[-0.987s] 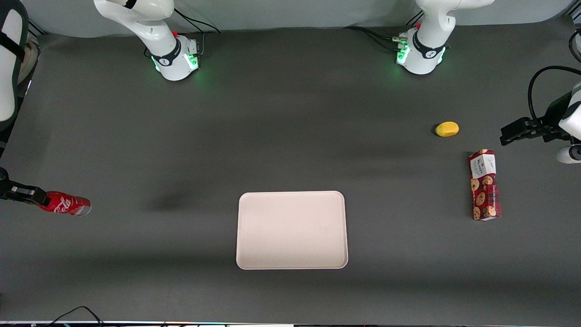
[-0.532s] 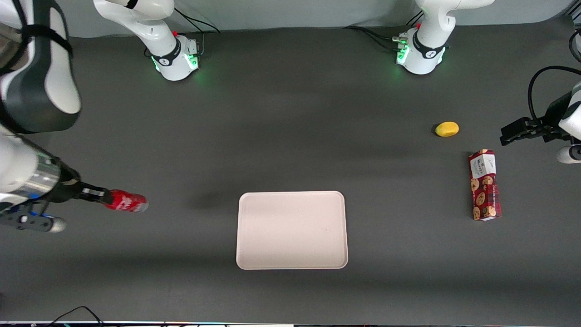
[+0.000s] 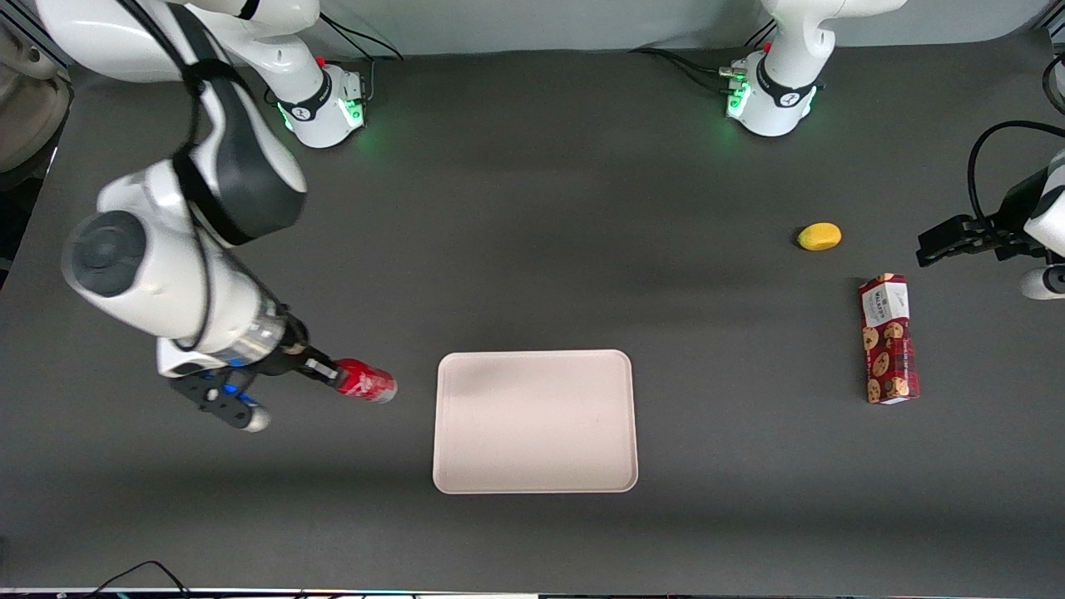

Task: Place coke bottle on tray
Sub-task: 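Carry the bottle over to the white tray with the right gripper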

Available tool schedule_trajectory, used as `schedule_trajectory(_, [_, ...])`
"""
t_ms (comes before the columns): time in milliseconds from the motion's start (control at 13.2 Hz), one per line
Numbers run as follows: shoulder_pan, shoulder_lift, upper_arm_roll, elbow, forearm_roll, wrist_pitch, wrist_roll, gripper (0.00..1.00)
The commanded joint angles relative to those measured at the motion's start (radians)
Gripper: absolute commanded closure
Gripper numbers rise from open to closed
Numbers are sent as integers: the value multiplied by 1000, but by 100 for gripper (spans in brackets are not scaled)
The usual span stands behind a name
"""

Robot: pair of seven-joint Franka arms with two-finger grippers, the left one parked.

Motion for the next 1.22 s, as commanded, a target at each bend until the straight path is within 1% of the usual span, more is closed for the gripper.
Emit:
schedule_trajectory(0, [6,77,70,8,-129,63,167,100])
schedule_trajectory(76, [6,109,92,8,-171,94,227,100])
schedule_trajectory(152, [6,134,100,8,-197,116,273,100])
schedule_trajectory(304, [21,169,101,8,-209,142,315,100])
schedule_trajectory(456, [47,200,103,13,-270,183,422,100])
schedule_trajectory(532, [58,214,103,13,-292,205,447,100])
schedule_trajectory(684, [78,229,104,17,-300,215,488,100])
schedule_trajectory(759, [95,242,104,19,-314,231,517,100])
schedule_trajectory(835, [95,249,104,17,-341,237,525,100])
schedule_trajectory(1139, [96,258,103,16,-351,237,525,100])
